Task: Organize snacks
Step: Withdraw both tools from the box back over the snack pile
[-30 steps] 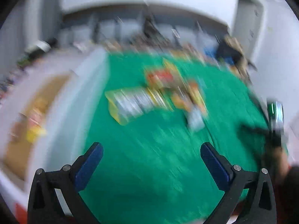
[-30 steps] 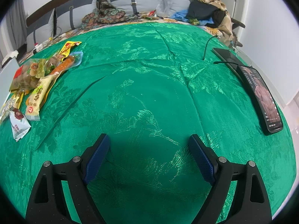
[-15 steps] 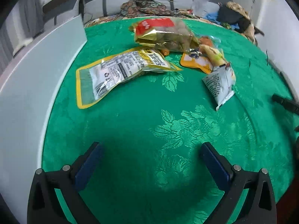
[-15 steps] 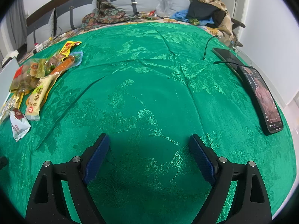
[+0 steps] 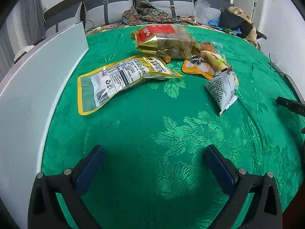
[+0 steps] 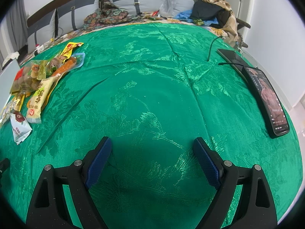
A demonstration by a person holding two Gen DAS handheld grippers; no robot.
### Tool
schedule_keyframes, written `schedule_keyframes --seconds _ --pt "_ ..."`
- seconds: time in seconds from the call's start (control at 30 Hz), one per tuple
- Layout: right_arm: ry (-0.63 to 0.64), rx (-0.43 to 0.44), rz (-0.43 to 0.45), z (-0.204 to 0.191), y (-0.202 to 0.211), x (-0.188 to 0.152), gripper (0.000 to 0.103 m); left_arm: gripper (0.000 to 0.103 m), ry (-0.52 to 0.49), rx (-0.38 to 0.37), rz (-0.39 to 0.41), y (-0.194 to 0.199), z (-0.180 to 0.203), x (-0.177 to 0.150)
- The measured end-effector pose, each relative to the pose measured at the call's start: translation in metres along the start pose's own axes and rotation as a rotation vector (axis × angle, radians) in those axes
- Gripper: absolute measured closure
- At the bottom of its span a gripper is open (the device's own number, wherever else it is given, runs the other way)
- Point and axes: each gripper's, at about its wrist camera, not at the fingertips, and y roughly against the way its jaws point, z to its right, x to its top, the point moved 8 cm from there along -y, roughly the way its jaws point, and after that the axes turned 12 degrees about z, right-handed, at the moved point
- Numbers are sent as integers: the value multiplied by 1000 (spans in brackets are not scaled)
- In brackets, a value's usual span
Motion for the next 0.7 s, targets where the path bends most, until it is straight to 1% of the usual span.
schedule_keyframes --seconds 0.7 --pt "-1 1 -1 0 0 0 13 0 0 -2 1 0 0 0"
